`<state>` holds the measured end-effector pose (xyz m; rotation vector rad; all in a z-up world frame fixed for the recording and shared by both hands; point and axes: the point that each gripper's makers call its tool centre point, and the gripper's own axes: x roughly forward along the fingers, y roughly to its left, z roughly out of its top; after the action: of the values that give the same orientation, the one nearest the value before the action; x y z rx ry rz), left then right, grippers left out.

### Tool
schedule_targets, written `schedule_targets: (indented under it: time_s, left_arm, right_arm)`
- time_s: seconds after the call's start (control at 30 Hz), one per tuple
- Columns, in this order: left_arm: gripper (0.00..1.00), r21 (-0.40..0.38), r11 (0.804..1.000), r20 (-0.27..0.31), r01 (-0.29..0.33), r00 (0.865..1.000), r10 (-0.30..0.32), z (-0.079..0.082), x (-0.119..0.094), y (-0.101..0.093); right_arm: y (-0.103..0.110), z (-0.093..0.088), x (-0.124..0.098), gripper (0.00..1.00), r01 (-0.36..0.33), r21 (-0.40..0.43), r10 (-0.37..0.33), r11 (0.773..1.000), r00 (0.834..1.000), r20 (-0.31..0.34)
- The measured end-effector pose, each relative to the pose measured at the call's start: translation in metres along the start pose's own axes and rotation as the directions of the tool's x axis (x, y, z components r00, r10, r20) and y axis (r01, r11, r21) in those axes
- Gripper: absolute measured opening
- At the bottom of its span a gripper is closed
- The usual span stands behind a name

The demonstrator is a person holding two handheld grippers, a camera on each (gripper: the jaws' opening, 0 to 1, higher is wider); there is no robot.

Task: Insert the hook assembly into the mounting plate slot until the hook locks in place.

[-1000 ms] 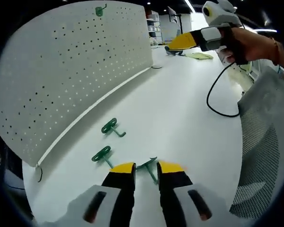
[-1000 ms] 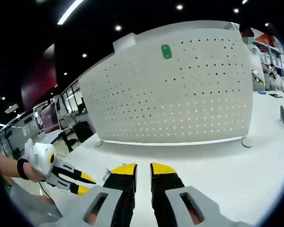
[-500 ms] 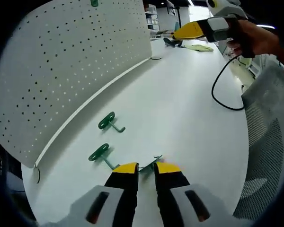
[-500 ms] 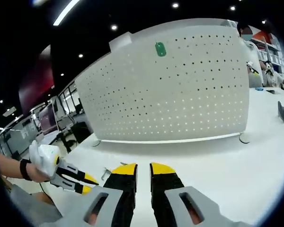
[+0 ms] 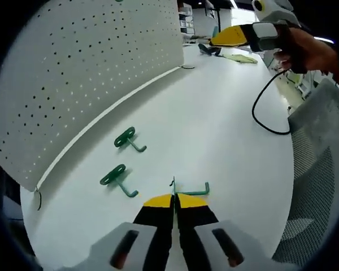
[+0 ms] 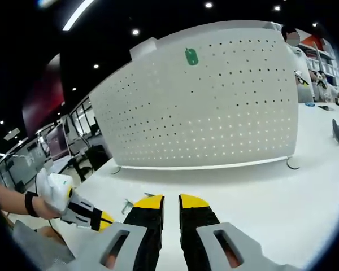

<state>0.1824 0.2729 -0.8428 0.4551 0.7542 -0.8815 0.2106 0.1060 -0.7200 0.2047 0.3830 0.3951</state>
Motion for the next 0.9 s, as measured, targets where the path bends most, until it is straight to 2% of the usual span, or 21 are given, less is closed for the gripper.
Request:
schedule_targets:
  time_s: [0.17,0.27,0.4,0.9]
  left_arm:
    - [0.02,-0.068,0.997,0.006,0.025,1.000,-0.025,0.000,-0.001,-0.005]
    - [0.01,-0.083,0.996,0.023,0.028,0.999,-0.026,0.001,-0.002,-0.008]
    - [0.01,-0.152,0.988,0.072,0.033,0.997,-0.022,0.008,-0.005,-0.009]
    - [0.01,-0.245,0.969,0.202,0.039,0.979,0.012,0.033,-0.022,-0.020]
  right_arm:
    - [0.002,0.000,0.000,0.09,-0.007,-0.003,0.007,1.000,1.000,-0.002]
    - [0.004,0.000,0.000,0.09,-0.013,-0.002,0.013,1.000,1.000,-0.001]
    - [0.008,0.002,0.000,0.10,-0.024,-0.016,0.024,1.000,1.000,0.015]
    - [0.029,0.004,0.003,0.12,-0.090,-0.012,0.090,0.996,0.996,0.023]
